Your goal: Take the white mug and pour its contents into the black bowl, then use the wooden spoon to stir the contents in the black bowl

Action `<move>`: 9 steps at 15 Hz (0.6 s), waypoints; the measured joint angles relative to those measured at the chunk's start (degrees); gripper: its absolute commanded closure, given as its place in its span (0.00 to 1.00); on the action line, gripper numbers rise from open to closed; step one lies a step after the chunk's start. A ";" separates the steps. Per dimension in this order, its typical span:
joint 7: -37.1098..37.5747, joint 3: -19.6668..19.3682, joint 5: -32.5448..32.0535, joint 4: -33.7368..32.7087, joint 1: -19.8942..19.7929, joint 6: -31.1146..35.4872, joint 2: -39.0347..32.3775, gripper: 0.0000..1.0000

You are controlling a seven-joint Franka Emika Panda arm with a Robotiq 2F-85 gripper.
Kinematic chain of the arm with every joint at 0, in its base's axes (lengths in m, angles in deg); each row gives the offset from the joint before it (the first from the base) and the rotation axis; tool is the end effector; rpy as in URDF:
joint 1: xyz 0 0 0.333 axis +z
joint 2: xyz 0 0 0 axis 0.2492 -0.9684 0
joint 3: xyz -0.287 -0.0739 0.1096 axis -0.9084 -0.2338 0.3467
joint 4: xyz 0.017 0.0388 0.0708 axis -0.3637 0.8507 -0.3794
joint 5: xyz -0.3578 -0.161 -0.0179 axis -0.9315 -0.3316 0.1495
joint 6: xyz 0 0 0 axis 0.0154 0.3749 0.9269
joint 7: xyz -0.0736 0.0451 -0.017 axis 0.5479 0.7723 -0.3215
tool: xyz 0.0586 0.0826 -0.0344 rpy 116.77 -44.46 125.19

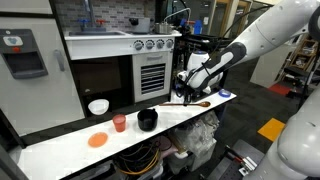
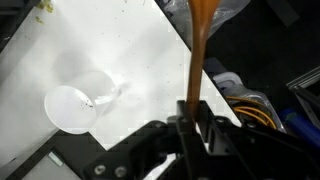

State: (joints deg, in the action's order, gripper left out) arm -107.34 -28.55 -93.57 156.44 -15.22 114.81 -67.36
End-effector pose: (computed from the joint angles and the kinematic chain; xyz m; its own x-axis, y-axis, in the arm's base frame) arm 0.4750 -0.0433 0.3114 0.6758 0.7348 0.0580 0.7214 -0.6755 0.1525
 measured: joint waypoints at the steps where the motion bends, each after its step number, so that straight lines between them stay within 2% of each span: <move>1: -1.16 -0.02 0.08 0.49 -0.01 0.73 -0.04 0.97; 9: -7.14 -1.06 0.23 1.75 -0.44 6.30 -1.75 0.97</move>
State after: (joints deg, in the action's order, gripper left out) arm -114.48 -29.61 -93.34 158.19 -15.65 121.11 -69.12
